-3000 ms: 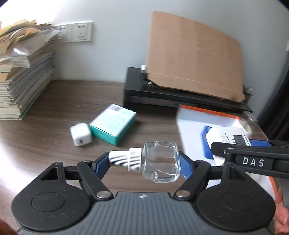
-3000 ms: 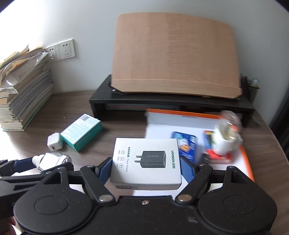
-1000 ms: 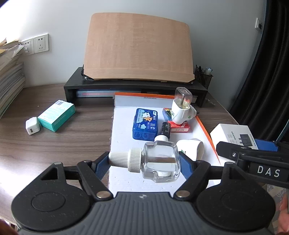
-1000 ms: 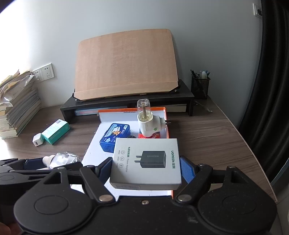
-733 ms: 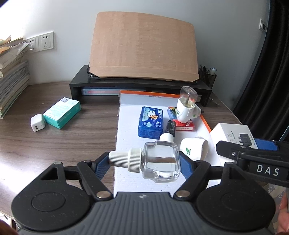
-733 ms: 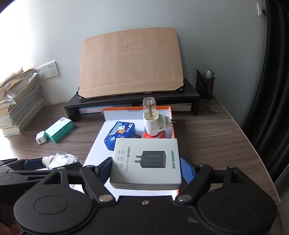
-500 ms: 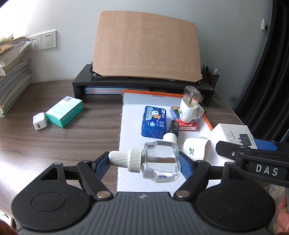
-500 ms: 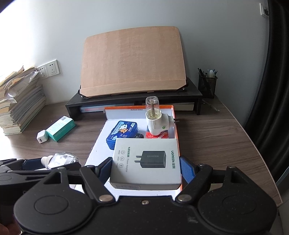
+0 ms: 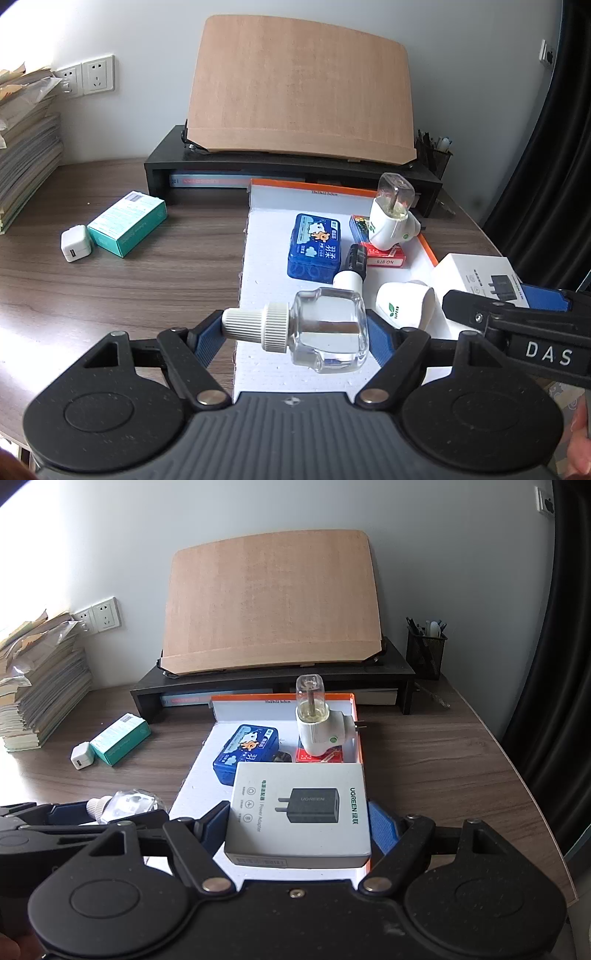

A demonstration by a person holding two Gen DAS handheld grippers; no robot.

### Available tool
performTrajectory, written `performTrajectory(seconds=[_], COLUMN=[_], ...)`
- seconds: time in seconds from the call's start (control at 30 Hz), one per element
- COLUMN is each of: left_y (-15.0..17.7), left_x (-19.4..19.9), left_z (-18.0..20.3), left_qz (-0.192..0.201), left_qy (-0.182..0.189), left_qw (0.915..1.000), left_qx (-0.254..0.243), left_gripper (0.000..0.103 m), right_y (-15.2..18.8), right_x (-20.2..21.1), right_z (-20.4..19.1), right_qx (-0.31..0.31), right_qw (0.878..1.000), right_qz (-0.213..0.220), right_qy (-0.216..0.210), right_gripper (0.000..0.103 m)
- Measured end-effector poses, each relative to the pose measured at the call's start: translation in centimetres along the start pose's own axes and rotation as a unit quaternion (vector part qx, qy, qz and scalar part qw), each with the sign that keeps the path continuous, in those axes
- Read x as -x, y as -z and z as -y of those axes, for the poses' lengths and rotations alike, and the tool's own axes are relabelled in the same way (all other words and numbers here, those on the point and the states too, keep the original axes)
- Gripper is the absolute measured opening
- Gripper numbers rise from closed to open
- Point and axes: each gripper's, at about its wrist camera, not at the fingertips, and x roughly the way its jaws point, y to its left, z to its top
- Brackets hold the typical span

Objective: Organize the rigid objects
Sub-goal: 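Lower the charger box into the white box and open the right tool while the left tool holds the refill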

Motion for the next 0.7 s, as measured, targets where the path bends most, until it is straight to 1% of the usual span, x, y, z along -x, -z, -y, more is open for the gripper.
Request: performTrajectory(seconds=[0.7], left_y=[0.29], left_x=[-0.72], left_z=[-0.35], left_qz=[-0.016], left_qy=[-0.003], left_qw=[0.9999], left_qx=[0.005], left_gripper=[0.079], right_y=[0.14], right_x=[-0.75], right_z=[0.02], right_qx=[0.002], right_qw=[1.000], right_qz=[-0.016], right_qy=[-0.002], right_gripper=[0.092])
